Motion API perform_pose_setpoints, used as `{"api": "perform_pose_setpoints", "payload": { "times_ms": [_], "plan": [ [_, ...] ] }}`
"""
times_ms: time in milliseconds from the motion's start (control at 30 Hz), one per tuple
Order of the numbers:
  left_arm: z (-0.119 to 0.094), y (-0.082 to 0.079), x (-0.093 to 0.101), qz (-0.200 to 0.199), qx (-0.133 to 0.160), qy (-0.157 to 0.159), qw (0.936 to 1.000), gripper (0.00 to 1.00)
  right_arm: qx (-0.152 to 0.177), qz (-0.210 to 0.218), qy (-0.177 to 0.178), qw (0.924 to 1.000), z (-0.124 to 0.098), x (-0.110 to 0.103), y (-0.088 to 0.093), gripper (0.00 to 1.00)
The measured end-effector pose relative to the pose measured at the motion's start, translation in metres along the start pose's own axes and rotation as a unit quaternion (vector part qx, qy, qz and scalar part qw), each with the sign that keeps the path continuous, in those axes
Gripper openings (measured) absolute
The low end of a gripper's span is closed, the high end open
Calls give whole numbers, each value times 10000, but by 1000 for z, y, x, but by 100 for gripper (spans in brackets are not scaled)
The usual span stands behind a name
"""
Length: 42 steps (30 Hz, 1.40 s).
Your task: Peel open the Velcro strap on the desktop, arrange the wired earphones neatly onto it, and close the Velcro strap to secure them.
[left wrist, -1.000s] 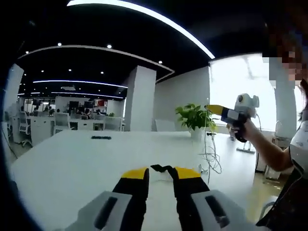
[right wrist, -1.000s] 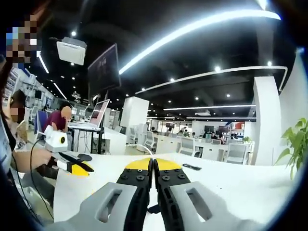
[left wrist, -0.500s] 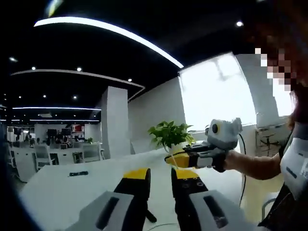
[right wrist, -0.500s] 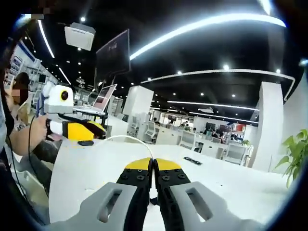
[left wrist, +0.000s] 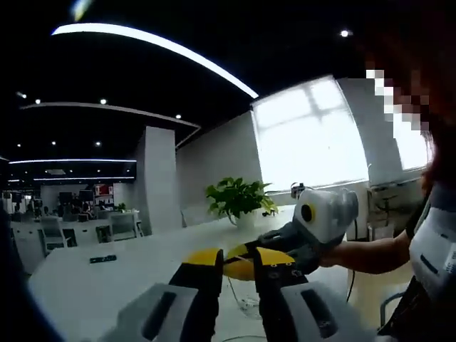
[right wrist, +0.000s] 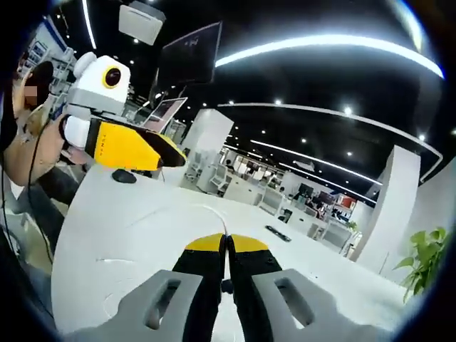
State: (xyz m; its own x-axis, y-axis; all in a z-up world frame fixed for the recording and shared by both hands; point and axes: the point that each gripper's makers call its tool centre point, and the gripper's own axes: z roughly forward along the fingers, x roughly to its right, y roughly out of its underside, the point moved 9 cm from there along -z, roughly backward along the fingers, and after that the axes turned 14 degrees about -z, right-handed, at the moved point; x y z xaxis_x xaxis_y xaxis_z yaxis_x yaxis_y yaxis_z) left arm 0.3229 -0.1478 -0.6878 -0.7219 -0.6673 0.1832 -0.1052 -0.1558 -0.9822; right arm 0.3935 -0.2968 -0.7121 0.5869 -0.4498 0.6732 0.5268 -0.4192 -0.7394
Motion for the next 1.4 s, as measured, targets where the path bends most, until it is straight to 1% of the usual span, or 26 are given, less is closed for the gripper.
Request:
{"api": "perform_pose_setpoints", "payload": {
  "times_ms": [233, 367, 533, 667, 800, 1000, 1100, 1167, 1233, 1400],
  "plan": [
    [9, 10, 2, 137, -201, -32, 9997, 22, -6, -143, -19, 9999, 1, -1, -3, 5],
    [11, 14, -4, 212, -300, -156, 9992, 22, 23, -132, -11, 9999, 0, -1, -4, 5],
    [11, 18, -9, 110, -359, -183, 9991, 22, 40, -124, -4, 9999, -2, -1, -5, 5],
    [11, 22, -16, 69, -462, -355, 9983, 19, 73, -96, -15, 9999, -2, -1, -6, 5],
    [11, 23, -19, -13, -467, -359, 9983, 18, 93, -109, -22, 9999, -3, -2, -7, 5],
    [12, 27, -19, -2, -479, -391, 9981, 17, 147, -81, -49, 9998, -4, -5, -9, 5],
    [13, 28, -19, 75, -473, -398, 9981, 17, 122, -144, -55, 9998, -4, -6, -9, 5],
    [13, 29, -19, 197, -488, -458, 9976, 17, 122, -140, -64, 9998, -4, -7, -9, 5],
    [13, 29, -20, 262, -499, -469, 9973, 14, 125, -138, -60, 9998, -4, -7, -9, 5],
    [13, 30, -21, 169, -507, -452, 9975, 12, 121, -119, -70, 9998, -4, -8, -8, 5]
  ]
}}
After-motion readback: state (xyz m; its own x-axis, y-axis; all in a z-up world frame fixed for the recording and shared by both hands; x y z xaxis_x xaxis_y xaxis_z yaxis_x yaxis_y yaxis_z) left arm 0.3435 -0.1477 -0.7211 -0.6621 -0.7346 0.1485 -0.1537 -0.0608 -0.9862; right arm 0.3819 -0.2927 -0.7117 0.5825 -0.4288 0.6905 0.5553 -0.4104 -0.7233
